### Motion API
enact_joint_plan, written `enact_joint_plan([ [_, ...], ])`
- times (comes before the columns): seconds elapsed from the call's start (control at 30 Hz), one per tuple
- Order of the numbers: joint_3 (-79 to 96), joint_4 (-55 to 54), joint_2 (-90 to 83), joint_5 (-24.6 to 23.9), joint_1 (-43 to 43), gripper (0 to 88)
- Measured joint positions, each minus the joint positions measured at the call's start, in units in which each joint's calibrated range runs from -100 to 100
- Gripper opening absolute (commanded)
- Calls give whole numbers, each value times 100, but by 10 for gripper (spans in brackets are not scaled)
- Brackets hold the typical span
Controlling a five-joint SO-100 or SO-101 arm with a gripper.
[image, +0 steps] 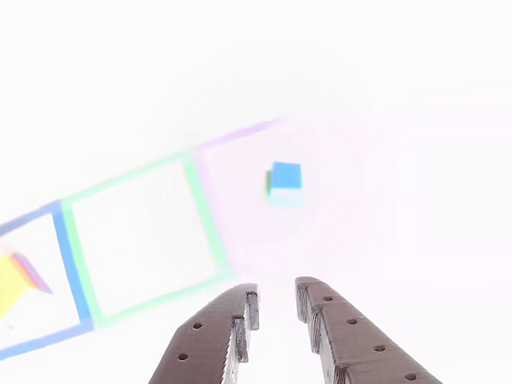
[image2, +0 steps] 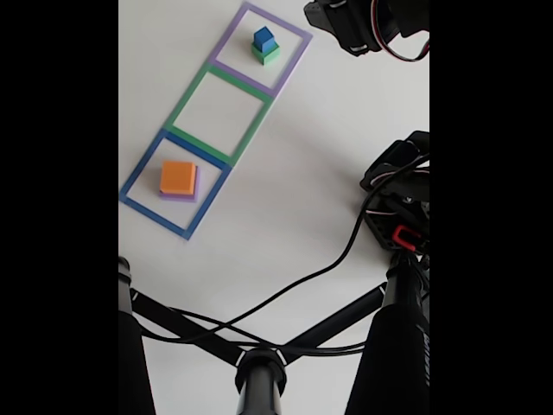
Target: Tower of hanoi
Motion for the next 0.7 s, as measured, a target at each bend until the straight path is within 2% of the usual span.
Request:
enact_joint_plan([
  [0.17,157,48,-8,0,344,106],
  [0.33,1462,-690,-312,0,843,195],
  [0.5,3325,-2207,-794,0,1097,215],
  [0.7,6127,-5032,-1342,0,1064,221],
])
